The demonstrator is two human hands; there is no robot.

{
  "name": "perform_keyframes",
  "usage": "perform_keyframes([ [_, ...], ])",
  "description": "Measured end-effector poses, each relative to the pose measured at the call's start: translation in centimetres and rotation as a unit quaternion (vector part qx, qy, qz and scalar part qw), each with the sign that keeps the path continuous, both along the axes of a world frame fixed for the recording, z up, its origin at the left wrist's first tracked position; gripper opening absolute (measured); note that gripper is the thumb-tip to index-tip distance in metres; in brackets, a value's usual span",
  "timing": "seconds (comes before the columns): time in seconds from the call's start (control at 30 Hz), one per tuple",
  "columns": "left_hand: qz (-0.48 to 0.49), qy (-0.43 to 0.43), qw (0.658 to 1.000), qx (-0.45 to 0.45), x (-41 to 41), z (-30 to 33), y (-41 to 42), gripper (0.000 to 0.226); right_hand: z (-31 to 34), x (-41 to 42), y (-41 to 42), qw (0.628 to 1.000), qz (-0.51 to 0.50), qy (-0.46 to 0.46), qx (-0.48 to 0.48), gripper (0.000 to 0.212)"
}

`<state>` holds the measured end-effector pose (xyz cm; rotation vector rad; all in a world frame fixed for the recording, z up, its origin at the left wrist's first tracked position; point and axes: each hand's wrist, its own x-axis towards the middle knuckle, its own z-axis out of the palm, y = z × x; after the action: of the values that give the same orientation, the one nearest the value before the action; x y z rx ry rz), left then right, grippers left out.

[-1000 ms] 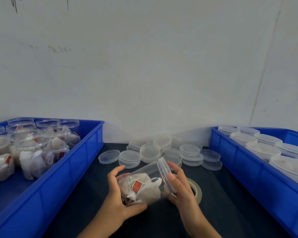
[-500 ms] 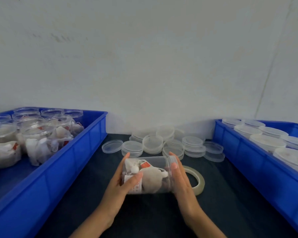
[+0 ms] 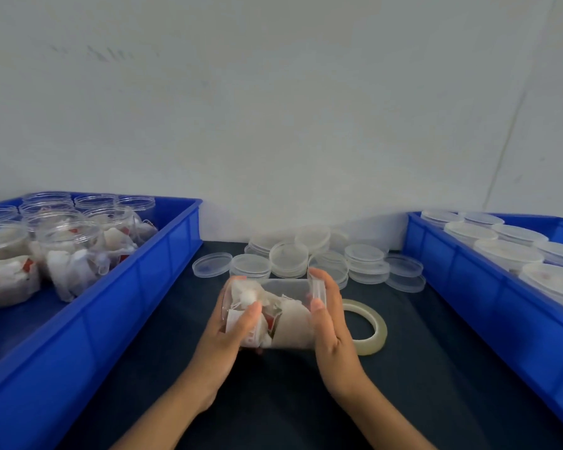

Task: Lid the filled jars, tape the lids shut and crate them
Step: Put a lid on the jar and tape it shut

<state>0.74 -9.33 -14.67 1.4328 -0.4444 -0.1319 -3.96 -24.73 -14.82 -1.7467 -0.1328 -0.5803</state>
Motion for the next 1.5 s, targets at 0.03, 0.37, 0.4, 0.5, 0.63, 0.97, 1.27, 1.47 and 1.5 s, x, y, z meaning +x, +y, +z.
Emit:
perform_keyframes([
  [0.03, -0.003, -0.035, 0.999, 0.006, 0.1, 0.1, 0.1, 0.069, 0.2, -0.1, -0.1, 0.998, 0.016, 0.036, 0.046, 0.05],
  [0.37, -0.059, 0.111, 0.989, -0.082, -0.7, 0.6, -0.2, 0.066, 1.4, -0.5, -1.0, 0.996, 0.092, -0.008, 0.008, 0.052],
  [0.4, -0.066, 0.133, 0.986, -0.077, -0.7, 0.6, -0.1, 0.067, 1.2, -0.9, -0.7, 0.995, 0.096, -0.012, 0.005, 0.055],
  [0.5, -0.055, 0.111, 0.99, -0.067, -0.8, 0.4, -0.1, 0.065, 0.6, -1.4, -1.1, 0.995, 0.081, 0.035, 0.055, 0.052],
  [0.63, -0.042, 0.064, 0.993, -0.089, -1.2, 0.1, -0.9, 0.063, 1.7, -2.2, -2.4, 0.993, 0.112, 0.031, -0.018, 0.093],
  [0.97, -0.044, 0.142, 0.98, -0.13, -1.4, 0.0, -0.7, 0.053, 2.3, -1.4, -2.2, 0.994, 0.066, 0.079, 0.044, 0.061],
  [1.27, -0.012, 0.102, 0.988, -0.118, -1.1, -0.1, -0.6, 0.057, 2.7, -1.4, -1.7, 0.993, 0.064, 0.098, 0.035, 0.051],
  [1.47, -0.01, 0.075, 0.991, -0.107, -0.8, -0.1, -0.4, 0.053, 1.5, -1.2, -1.8, 0.996, 0.056, 0.073, -0.003, 0.055],
  [1.5, -0.014, 0.071, 0.993, -0.096, -0.8, -0.1, -0.4, 0.053, 1.3, -1.2, -1.7, 0.997, 0.043, 0.067, -0.016, 0.056],
])
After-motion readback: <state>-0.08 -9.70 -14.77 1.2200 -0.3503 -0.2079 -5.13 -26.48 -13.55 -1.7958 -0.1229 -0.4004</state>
